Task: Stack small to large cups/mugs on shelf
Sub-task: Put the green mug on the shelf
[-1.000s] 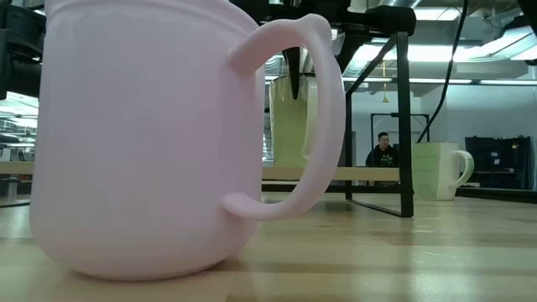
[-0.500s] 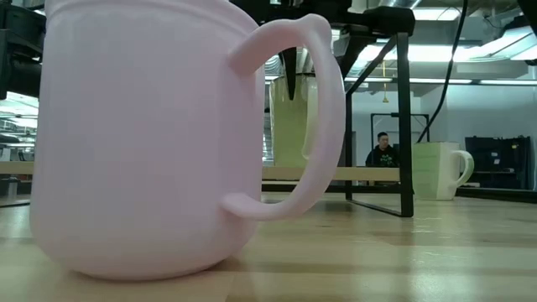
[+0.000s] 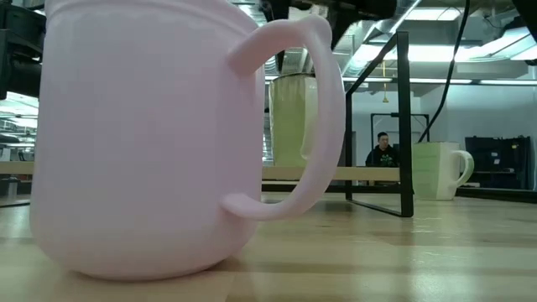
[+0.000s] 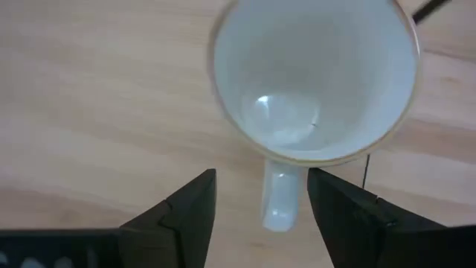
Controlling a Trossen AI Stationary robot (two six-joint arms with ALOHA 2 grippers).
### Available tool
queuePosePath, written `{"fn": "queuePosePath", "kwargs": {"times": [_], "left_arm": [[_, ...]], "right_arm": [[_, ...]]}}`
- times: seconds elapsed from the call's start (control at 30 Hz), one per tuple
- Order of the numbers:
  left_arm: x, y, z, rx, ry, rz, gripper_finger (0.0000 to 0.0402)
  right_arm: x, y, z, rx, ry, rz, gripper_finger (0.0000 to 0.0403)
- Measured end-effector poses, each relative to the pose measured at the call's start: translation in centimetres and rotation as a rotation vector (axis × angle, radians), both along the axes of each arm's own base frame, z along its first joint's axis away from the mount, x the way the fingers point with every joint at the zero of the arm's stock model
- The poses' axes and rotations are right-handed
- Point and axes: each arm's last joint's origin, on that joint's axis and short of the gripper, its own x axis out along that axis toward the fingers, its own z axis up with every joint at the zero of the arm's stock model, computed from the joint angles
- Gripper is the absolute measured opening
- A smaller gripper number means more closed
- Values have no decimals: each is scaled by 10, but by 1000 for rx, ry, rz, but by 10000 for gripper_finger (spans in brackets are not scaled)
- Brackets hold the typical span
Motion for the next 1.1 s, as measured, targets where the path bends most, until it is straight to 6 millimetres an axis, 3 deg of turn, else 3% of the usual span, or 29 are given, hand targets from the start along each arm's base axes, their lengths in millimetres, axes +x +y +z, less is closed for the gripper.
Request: {"fn": "queuePosePath", "kwargs": {"times": [0.27, 0.4, 0.5, 0.67, 0.83, 0.97, 1.1], "left_arm": [[0, 0, 0, -1, 1, 0, 254], [0, 0, 0, -2, 1, 0, 254], [0, 0, 0, -2, 2, -3, 254], [1, -1, -1, -9, 9, -51, 254], [3, -1, -2, -14, 15, -99, 254], [3, -1, -2, -16, 16, -109, 254], [3, -1, -2, -14, 21, -113, 254]], "right_arm": [[3, -9, 22, -58, -46, 101, 233], [-2, -15, 33, -104, -49, 144, 233], [-11, -19, 52, -203, -80, 186, 233], [-42, -32, 101, -334, -70, 418, 233], [-80, -41, 145, -424, -142, 467, 233], [-107, -51, 168, -524, -161, 477, 233], [-127, -63, 179, -631, -108, 494, 233]]}}
